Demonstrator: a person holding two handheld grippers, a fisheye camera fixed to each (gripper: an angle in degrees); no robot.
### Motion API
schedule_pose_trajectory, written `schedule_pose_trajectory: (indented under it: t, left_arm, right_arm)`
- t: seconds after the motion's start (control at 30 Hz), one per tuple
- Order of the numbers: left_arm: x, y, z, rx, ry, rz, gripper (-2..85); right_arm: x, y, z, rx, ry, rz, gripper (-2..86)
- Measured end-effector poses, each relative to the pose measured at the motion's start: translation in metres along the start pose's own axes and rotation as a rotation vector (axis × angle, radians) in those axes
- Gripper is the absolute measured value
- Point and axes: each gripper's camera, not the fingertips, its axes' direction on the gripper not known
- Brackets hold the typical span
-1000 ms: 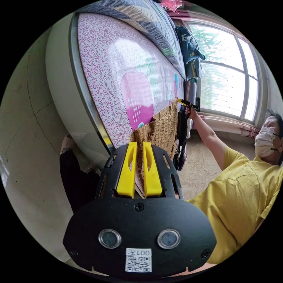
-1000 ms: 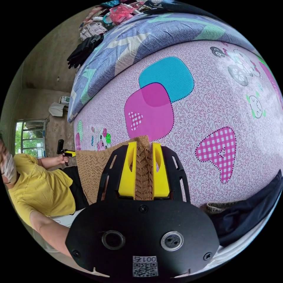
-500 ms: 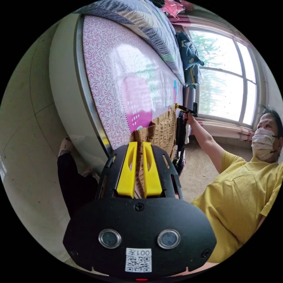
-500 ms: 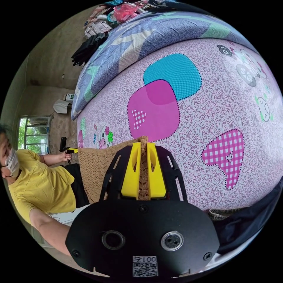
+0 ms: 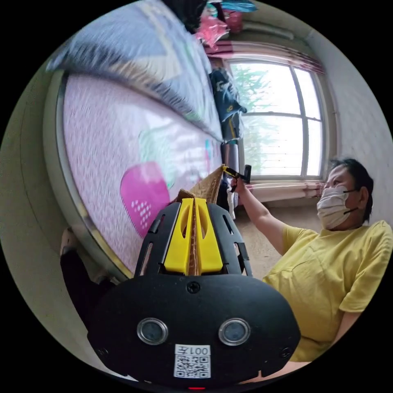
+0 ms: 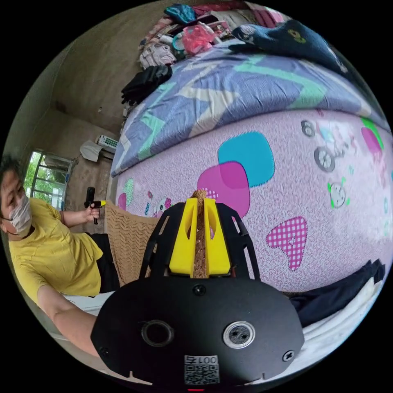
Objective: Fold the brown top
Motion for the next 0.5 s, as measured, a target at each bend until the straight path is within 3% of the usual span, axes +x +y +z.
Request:
schedule_pose_trajectory:
  t: [0.13,0.23,0.33,0.5]
  left_arm:
    - [0.032,-0.024,-0.025,0.092,-0.004,0.168,-1.5]
    - [0.009,-0.015,-0.028,0.038,-0.094,0.087,-1.5]
    - [-0.016,-0.001,-0.034,0.059,-0.124,-0.012,-1.5]
    - [-0.020,-0.008,-0.036,0.082,-0.117,0.008,-1.6]
  right_arm:
    - [-0.033,-0.013,-0.031,0.147,0.021,-0.127,2.2]
    - [-0.003,-0.006,0.004,-0.124,0.168,0.091,2.2]
    - [-0.007,0.000,0.012,-0.104,0.163,0.104,2.1]
    - [-0.018,-0.022,0.010,-0.079,0.230,0.127,2.1]
